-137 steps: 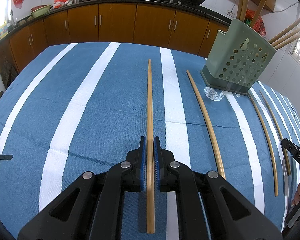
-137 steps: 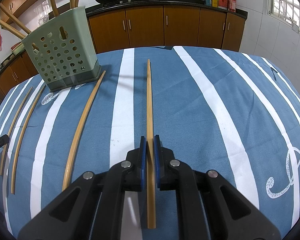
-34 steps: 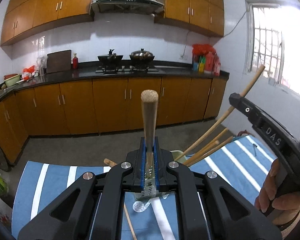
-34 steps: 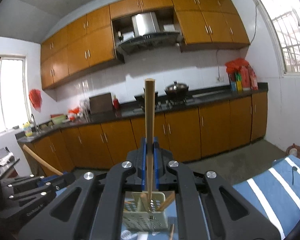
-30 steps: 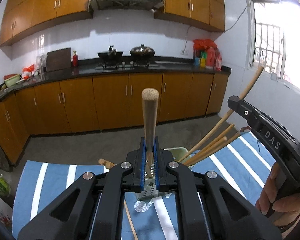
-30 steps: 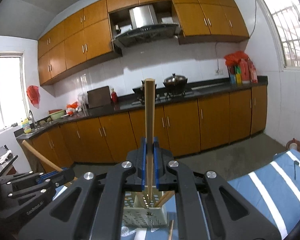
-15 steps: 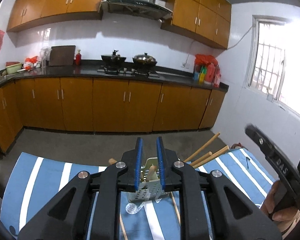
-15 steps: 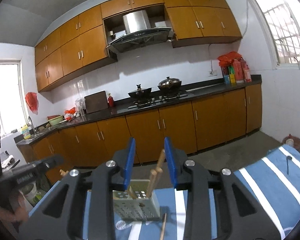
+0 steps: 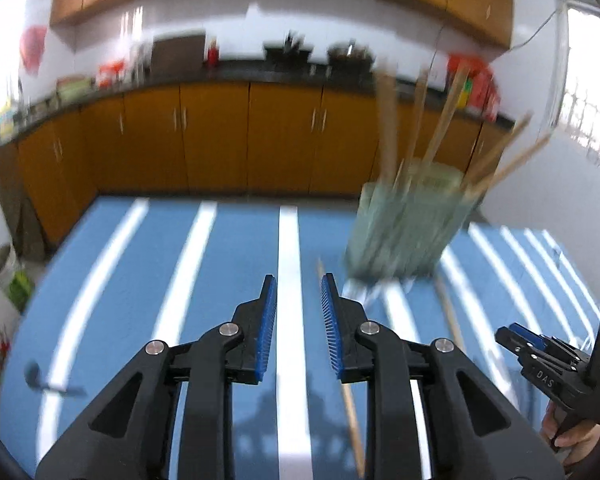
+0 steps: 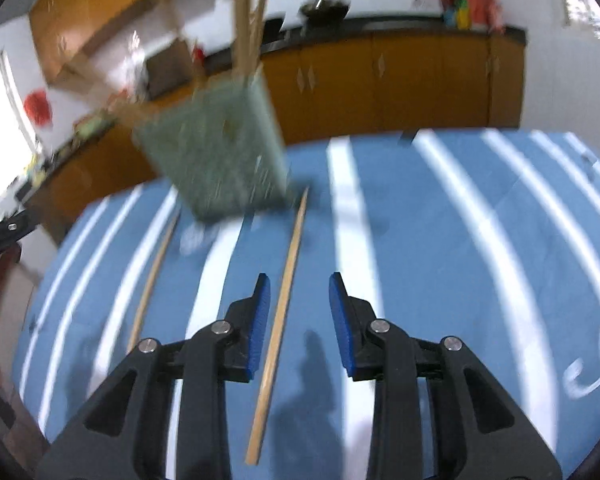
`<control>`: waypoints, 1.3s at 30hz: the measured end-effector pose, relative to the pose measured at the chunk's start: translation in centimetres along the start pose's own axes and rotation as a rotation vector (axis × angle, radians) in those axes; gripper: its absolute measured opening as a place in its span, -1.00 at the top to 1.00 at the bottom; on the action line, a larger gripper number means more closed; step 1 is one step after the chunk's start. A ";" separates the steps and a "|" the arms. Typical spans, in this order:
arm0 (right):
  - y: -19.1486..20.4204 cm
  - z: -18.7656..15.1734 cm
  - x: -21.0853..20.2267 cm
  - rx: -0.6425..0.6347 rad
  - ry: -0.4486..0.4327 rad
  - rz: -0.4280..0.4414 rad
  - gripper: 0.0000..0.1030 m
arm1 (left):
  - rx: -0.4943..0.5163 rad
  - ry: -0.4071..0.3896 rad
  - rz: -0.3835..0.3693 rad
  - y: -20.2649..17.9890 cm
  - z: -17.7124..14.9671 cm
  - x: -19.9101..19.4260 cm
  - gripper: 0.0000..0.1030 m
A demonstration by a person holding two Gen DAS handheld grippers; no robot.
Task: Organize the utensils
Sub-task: 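Drop the left gripper's chopstick into the holder and open it while the right gripper releases its own, then close the left gripper on the last chopstick while the right gripper grasps another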
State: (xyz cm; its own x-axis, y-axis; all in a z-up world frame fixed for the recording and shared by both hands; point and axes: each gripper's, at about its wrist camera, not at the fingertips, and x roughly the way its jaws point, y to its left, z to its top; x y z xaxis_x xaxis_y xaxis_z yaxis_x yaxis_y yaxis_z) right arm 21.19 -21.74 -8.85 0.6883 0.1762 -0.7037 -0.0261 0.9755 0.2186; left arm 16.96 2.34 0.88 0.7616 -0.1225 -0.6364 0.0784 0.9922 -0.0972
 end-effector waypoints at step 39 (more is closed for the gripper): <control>-3.7 1.2 3.2 -0.031 0.043 -0.202 0.80 | -0.001 0.182 0.118 2.5 -5.0 8.0 0.84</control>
State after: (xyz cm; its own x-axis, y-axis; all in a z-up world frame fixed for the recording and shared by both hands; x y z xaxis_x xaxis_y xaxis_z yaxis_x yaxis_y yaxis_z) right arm 24.36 -24.89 -11.12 0.6503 -0.0188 -0.7595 0.0870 0.9950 0.0498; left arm 20.04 3.77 -8.26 0.6371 -0.0079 -0.7707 -0.0049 0.9999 -0.0142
